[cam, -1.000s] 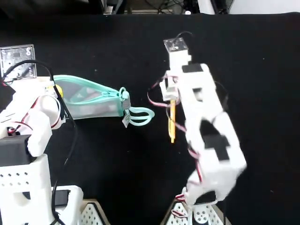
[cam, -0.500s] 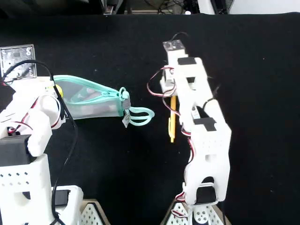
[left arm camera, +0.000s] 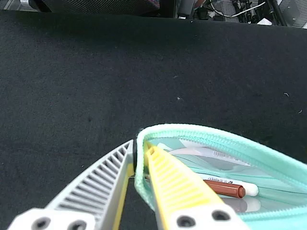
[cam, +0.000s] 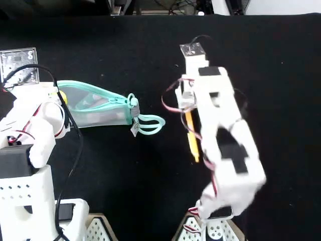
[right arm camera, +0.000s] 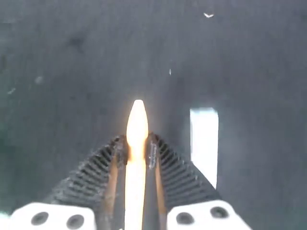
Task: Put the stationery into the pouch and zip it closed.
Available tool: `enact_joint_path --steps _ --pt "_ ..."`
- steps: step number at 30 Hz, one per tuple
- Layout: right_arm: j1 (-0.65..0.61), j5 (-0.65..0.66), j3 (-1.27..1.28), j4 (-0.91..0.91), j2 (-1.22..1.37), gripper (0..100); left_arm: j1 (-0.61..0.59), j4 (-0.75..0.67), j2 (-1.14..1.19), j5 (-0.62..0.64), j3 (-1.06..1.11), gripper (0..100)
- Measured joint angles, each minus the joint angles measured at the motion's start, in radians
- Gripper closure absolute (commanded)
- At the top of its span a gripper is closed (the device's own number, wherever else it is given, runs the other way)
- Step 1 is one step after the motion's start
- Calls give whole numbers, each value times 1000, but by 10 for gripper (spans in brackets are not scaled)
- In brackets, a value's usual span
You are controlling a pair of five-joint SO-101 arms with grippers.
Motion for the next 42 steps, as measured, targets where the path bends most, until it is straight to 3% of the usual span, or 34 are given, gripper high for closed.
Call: enact_joint_path --steps 8,13,17,22,31,36,42 --pt "-2 92 628 -80 -651 985 0 0 0 0 0 968" --pt "-2 138 872 -89 -861 984 0 0 0 0 0 967" --pt "-2 172 910 -110 -870 975 0 0 0 0 0 967" --pt "0 180 902 -133 -769 852 8 0 0 0 0 967" --pt "0 180 738 -135 -460 870 12 0 0 0 0 967" --pt "-3 180 687 -123 -446 871 12 0 0 0 0 967" --pt "-101 181 658 -63 -436 871 12 0 0 0 0 967"
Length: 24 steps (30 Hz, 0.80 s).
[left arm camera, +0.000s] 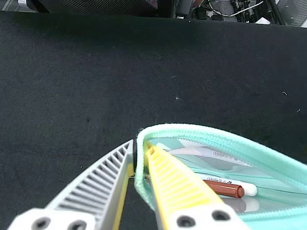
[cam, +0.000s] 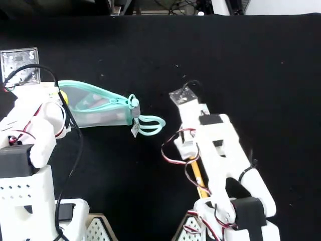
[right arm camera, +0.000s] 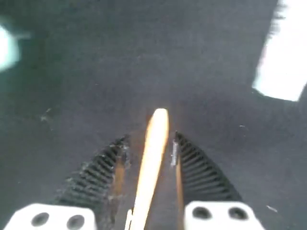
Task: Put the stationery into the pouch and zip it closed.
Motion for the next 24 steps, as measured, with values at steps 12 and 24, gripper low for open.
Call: enact_joint_path --steps 12,24 --pt "0 -2 0 -44 0 871 0 0 0 -2 11 967" --pt "8 0 6 -32 2 871 0 0 -2 -2 11 967"
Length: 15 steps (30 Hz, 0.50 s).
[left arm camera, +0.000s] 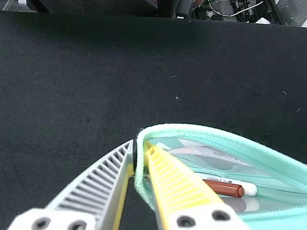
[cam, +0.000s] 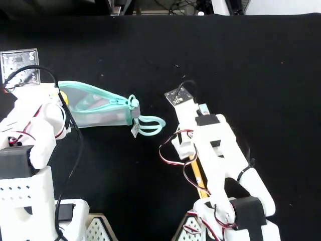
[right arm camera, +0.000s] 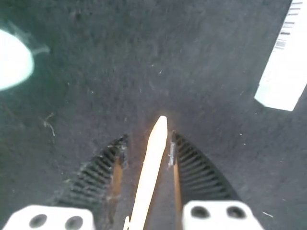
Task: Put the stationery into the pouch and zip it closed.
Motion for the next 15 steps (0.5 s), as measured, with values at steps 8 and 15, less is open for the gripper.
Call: enact_joint_path --steps 8,15 --pt "3 0 0 -28 117 887 0 0 0 0 0 967" --pt "14 -2 -28 -74 204 985 0 0 0 0 0 967"
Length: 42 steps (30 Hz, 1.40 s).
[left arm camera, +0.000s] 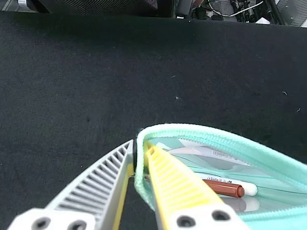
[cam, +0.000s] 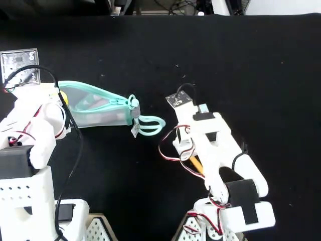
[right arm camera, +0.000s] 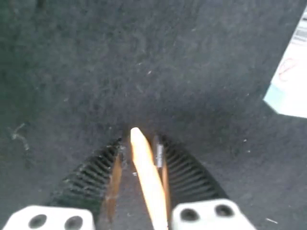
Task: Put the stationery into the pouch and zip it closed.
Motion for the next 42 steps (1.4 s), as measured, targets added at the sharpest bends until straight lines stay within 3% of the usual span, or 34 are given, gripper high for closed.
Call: enact_joint_path --steps 8,17,22,27,31,36,42 --pt "-9 -15 17 23 -83 986 0 0 0 0 0 967" --pt "-8 -17 -48 285 -506 986 0 0 0 0 0 967" --pt "-9 -35 -135 304 -735 986 0 0 0 0 0 967" --pt "-110 -78 -170 150 -924 986 0 0 0 0 0 967" --pt "-232 -83 -169 -64 -999 986 0 0 0 0 0 969" --pt "-285 -89 -155 -339 -1017 986 0 0 0 0 0 970" --pt "-422 -213 -301 -411 -1017 986 0 0 0 0 0 970"
